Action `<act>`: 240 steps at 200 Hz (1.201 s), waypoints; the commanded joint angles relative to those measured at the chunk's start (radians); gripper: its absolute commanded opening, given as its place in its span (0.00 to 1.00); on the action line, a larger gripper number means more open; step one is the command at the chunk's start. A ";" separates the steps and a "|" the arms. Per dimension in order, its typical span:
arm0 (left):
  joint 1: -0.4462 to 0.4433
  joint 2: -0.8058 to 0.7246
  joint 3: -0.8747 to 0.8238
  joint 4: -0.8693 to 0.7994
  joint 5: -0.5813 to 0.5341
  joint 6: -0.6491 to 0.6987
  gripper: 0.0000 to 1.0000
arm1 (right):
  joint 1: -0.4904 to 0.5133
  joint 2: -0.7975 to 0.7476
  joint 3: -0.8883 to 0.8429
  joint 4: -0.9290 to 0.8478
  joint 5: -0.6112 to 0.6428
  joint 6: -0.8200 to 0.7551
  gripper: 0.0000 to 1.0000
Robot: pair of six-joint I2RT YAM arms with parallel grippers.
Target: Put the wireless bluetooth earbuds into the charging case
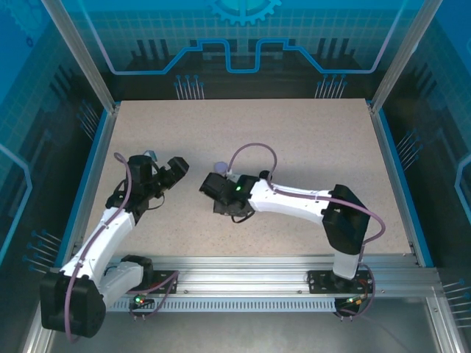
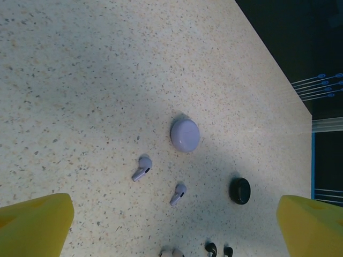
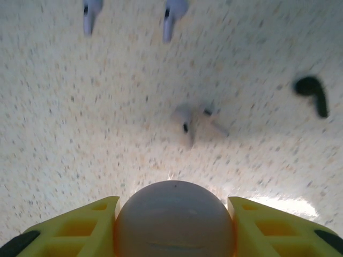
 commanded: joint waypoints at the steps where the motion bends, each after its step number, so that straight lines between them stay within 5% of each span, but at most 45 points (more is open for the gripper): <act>1: -0.024 -0.012 -0.031 0.107 0.034 0.009 0.99 | -0.069 -0.063 -0.019 0.004 0.035 -0.044 0.43; 86: -0.113 0.052 -0.218 0.652 0.180 -0.011 0.99 | -0.277 -0.090 0.038 0.074 -0.071 -0.008 0.43; 173: -0.193 0.371 -0.279 1.324 0.295 -0.148 0.99 | -0.281 0.018 0.168 0.115 -0.126 0.231 0.43; 240: -0.225 0.512 -0.277 1.481 0.276 -0.155 0.83 | -0.265 0.064 0.229 0.084 -0.100 0.287 0.43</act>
